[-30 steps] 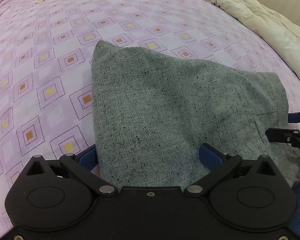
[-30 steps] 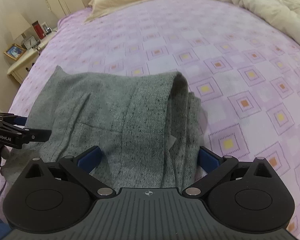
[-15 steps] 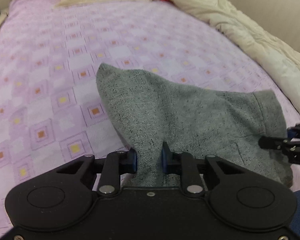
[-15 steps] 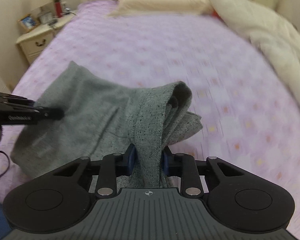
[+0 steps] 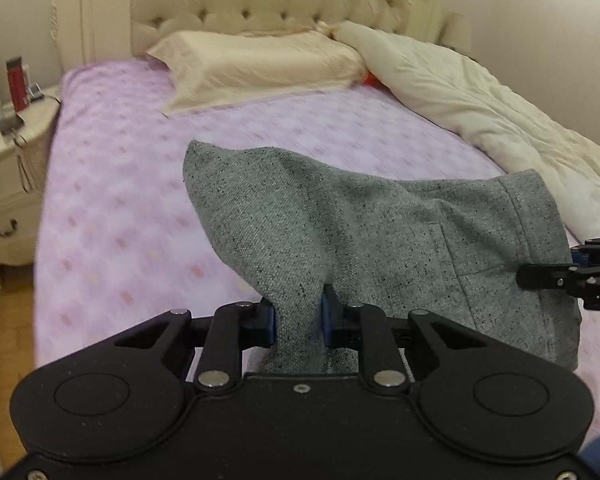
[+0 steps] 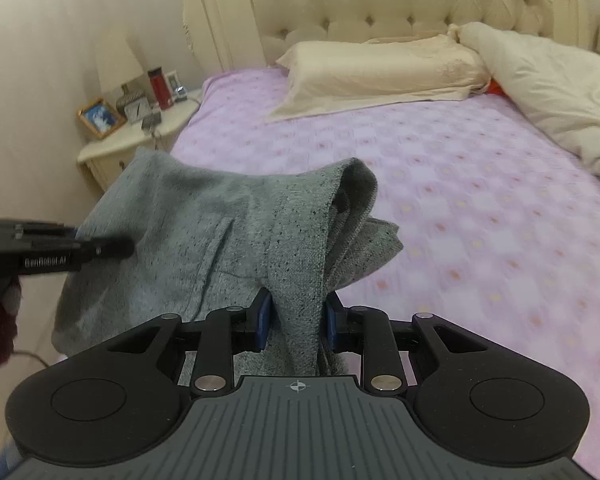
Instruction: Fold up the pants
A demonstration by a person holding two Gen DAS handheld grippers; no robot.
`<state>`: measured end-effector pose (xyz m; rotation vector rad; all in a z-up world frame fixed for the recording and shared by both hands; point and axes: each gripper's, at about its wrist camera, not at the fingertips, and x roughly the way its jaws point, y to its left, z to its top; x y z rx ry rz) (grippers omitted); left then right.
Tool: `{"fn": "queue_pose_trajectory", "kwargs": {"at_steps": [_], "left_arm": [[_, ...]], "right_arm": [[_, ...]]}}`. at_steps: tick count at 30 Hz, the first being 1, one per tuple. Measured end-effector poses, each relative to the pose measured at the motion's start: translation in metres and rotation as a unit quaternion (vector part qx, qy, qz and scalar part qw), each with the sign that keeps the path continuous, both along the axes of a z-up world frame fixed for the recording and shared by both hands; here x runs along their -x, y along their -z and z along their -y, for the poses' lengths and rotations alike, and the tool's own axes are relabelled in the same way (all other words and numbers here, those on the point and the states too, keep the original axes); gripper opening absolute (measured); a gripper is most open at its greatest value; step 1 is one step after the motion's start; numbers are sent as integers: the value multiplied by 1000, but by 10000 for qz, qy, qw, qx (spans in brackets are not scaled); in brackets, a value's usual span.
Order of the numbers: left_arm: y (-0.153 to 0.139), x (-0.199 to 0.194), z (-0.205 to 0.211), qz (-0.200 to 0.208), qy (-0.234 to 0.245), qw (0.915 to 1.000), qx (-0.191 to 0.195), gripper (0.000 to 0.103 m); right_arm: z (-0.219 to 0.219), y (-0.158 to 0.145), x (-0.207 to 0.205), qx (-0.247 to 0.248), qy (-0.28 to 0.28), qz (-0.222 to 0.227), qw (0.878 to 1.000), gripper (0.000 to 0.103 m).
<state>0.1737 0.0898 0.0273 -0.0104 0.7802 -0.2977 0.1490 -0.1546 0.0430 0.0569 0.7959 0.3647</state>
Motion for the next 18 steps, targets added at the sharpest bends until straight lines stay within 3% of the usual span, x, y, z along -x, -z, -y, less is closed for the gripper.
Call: {"fn": "queue_pose_trajectory", "kwargs": {"at_steps": [4, 6, 7, 8, 9, 10, 13, 18], "left_arm": [[8, -38, -12, -5, -149, 9998, -144, 27], [22, -54, -14, -129, -227, 9996, -136, 30], [32, -61, -15, -227, -271, 9992, -191, 39], [44, -72, -16, -378, -398, 9979, -345, 43], [55, -79, -20, -538, -554, 9958, -493, 43], [66, -83, -24, -676, -811, 9921, -680, 34], [82, -75, -33, -601, -1210, 9857, -1011, 29], [71, -38, -24, -162, -1102, 9913, -708, 30]], "right_arm": [[-10, 18, -34, -106, 190, 9, 9998, 28], [-14, 37, -47, 101, 533, -42, 9985, 33], [-15, 50, -53, 369, 834, -169, 9957, 33], [-18, 61, -56, 750, 1191, -241, 9898, 30], [-21, 69, -57, 1220, 1551, -248, 9800, 30], [-24, 73, -53, 1587, 1776, -163, 9711, 25], [-33, 69, -27, 1316, 1569, 392, 9780, 25], [-72, 68, 4, 991, 426, 877, 9903, 25]]}}
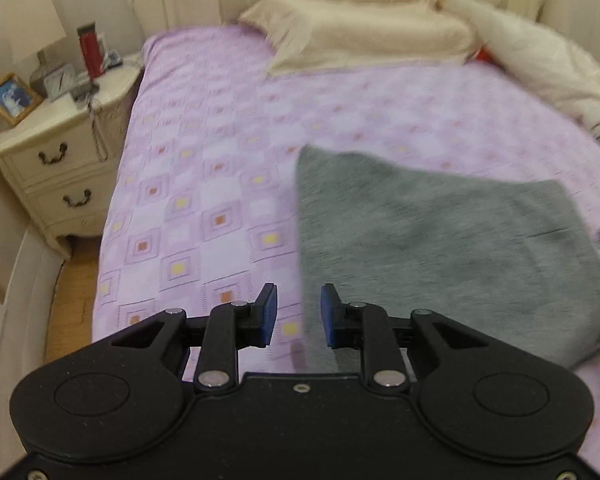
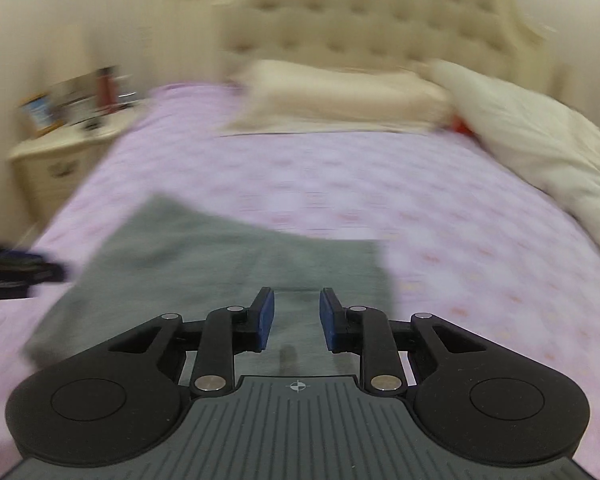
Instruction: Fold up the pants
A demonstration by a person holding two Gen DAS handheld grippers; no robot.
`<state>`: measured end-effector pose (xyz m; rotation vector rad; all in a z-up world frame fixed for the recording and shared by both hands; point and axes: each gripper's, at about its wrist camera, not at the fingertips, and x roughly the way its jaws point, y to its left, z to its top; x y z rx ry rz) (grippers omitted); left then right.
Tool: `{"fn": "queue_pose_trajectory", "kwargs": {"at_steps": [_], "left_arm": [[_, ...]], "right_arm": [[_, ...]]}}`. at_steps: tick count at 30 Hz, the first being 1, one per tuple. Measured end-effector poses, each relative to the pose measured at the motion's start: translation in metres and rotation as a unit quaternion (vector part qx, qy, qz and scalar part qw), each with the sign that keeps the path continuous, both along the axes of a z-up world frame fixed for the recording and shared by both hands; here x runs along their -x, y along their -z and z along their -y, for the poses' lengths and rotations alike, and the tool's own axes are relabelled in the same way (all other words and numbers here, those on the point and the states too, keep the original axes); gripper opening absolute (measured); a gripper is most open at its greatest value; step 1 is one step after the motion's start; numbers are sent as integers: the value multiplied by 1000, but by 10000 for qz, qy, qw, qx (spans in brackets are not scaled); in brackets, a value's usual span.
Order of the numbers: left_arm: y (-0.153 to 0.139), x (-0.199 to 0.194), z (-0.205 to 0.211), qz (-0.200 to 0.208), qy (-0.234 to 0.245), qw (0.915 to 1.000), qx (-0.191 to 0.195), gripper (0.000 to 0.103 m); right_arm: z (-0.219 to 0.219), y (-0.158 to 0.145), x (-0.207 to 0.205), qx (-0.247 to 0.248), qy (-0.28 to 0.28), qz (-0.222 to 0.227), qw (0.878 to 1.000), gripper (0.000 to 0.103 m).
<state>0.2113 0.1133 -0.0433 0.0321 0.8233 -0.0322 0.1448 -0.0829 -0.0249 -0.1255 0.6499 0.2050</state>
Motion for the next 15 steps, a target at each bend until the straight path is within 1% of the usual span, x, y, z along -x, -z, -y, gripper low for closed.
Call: {"fn": "queue_pose_trajectory", "kwargs": {"at_steps": [1, 3, 4, 5, 6, 7, 9, 11, 13, 15], "left_arm": [[-3, 4, 6, 121, 108, 9999, 19, 36], [0, 12, 21, 209, 424, 9988, -109, 40], [6, 16, 26, 130, 557, 9981, -219, 41], [15, 19, 30, 5, 640, 9975, -298, 41], [26, 22, 33, -136, 673, 9970, -344, 41], [36, 25, 32, -186, 660, 9970, -358, 41], [41, 33, 32, 35, 653, 9972, -358, 41], [36, 31, 33, -22, 615, 9975, -359, 41], [28, 27, 30, -98, 464, 9986, -227, 41], [17, 34, 26, -38, 308, 9995, -75, 40]], "right_arm": [[-8, 6, 3, 130, -171, -73, 9997, 25], [-15, 25, 11, 342, -307, -346, 9983, 25], [-14, 34, 12, 354, -291, -549, 9974, 25], [-12, 42, 17, 276, -241, -631, 9973, 24], [-6, 45, 23, 90, -187, -469, 9987, 24], [-3, 45, 25, -37, -124, -441, 9989, 24], [1, 40, 29, -178, -28, -476, 9987, 23], [5, 33, 33, -201, -28, -446, 9988, 23], [9, 24, 39, -316, -18, -293, 9991, 24], [14, 12, 49, -448, 32, -108, 9989, 24]]}}
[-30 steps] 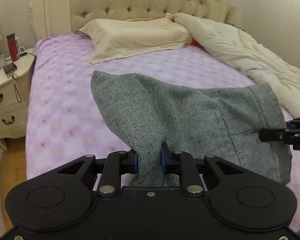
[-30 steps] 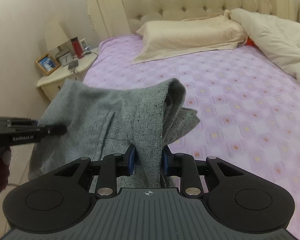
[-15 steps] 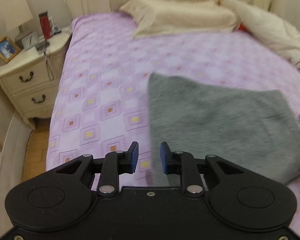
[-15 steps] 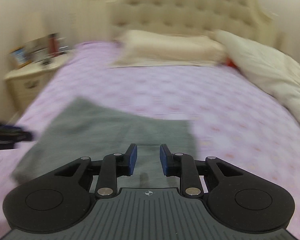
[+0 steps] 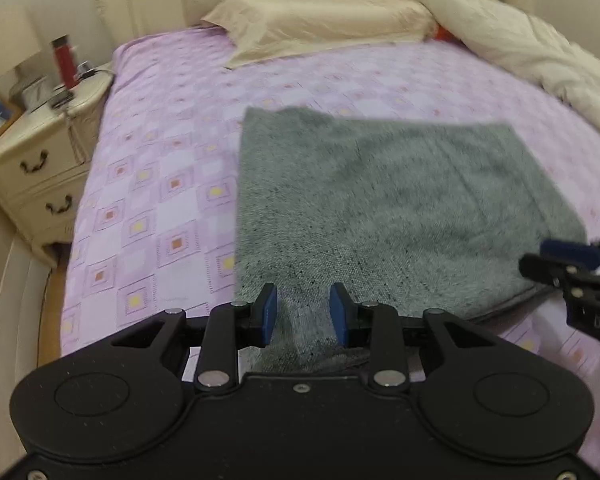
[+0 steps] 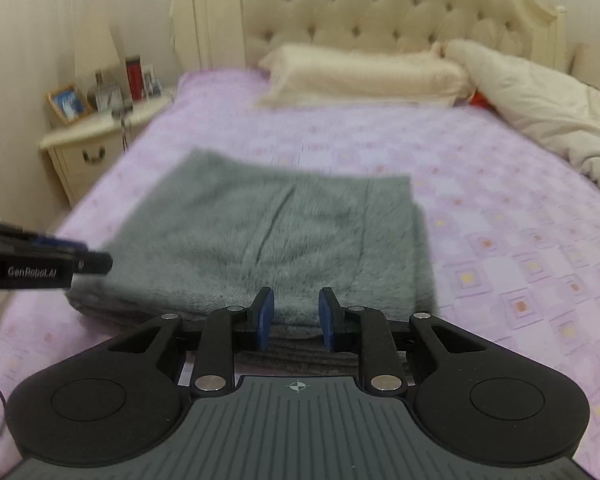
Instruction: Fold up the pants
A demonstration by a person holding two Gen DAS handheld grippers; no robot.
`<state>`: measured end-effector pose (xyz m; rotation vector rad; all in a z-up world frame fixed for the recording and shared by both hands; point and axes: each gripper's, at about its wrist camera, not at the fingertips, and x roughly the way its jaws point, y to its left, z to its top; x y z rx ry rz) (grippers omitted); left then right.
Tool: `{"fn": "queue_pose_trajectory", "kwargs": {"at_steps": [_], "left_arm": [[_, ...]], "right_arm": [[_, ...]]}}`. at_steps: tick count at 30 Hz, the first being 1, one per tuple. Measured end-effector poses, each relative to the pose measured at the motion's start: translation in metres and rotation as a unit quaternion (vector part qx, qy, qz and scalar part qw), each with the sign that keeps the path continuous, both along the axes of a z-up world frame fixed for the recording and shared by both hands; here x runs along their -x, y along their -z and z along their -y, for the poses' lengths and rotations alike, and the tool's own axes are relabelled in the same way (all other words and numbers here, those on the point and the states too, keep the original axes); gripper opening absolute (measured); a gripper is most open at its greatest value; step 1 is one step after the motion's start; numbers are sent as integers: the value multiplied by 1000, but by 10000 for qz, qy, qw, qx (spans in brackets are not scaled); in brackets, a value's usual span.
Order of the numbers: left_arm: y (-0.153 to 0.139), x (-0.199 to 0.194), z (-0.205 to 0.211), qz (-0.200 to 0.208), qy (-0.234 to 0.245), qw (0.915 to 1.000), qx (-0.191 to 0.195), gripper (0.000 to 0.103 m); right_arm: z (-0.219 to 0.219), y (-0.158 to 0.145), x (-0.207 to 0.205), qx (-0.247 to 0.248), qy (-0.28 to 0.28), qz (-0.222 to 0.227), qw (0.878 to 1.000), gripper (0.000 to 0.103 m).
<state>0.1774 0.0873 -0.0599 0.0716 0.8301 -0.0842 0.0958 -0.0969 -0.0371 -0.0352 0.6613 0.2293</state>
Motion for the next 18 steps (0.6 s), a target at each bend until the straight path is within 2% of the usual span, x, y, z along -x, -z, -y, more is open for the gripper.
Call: {"fn": "queue_pose_trajectory", "kwargs": {"at_steps": [5, 9, 12, 14, 18], "left_arm": [[-25, 44, 3, 338, -145, 9993, 107, 40], [-41, 72, 12, 548, -153, 9983, 114, 43], [-52, 89, 18, 532, -159, 9983, 176, 47], [-55, 92, 22, 443, -136, 9987, 204, 48], [-58, 98, 27, 426, -169, 9986, 278, 49]], "right_arm": [[10, -18, 29, 6, 388, 538, 9978, 24], [17, -21, 48, -328, 726, 535, 9954, 25], [13, -19, 55, -215, 905, 469, 9946, 25], [10, -22, 56, -143, 935, 600, 9937, 25], [12, -22, 61, -411, 806, 846, 9923, 25]]}}
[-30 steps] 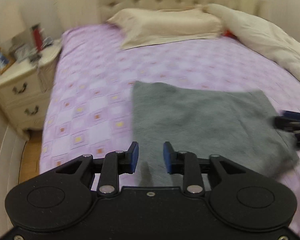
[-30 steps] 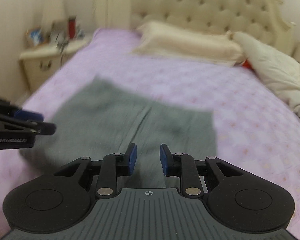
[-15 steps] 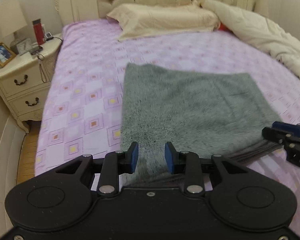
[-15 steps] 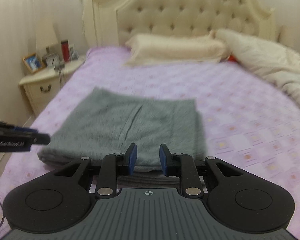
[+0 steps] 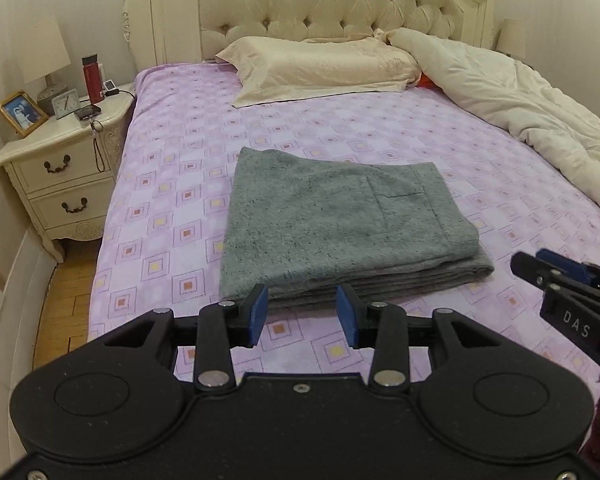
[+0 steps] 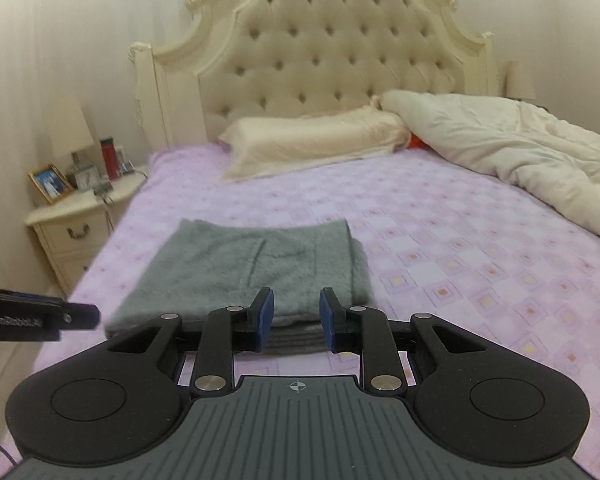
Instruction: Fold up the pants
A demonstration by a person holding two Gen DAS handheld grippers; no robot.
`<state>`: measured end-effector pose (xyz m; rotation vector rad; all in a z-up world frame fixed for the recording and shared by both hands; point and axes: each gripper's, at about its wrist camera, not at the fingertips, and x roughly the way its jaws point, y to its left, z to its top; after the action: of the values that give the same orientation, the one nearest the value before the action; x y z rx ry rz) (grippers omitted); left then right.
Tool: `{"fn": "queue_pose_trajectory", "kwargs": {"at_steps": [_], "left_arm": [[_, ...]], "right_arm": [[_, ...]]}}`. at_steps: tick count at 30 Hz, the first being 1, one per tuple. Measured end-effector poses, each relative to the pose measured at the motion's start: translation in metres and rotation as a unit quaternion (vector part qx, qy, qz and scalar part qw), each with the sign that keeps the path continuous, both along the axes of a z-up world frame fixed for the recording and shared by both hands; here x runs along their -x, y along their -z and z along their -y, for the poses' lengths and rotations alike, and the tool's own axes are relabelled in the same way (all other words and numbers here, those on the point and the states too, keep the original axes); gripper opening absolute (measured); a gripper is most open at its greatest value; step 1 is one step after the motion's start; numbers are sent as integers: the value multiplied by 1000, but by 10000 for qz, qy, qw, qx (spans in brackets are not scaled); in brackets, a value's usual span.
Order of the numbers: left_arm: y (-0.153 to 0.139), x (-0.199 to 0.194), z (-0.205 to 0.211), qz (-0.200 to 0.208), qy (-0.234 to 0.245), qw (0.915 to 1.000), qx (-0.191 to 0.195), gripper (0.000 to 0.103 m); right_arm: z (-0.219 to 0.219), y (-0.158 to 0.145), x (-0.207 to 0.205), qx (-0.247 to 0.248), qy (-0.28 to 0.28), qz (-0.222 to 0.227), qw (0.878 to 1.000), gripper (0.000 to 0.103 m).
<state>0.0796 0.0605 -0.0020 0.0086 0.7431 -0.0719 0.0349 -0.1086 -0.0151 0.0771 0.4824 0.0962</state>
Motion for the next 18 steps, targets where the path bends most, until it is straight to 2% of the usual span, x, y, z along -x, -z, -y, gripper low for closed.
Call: {"fn": "queue_pose_trajectory", "kwargs": {"at_steps": [6, 9, 18], "left_arm": [[4, -3, 4, -167, -141, 9997, 61, 49], [6, 2, 7, -119, -190, 9997, -69, 49], [3, 8, 8, -94, -245, 9996, -117, 49]], "right_arm": [[0, 0, 2, -49, 17, 96, 9999, 25], [-2, 1, 4, -26, 7, 120, 9999, 25], [-7, 1, 6, 20, -34, 156, 9999, 25]]}}
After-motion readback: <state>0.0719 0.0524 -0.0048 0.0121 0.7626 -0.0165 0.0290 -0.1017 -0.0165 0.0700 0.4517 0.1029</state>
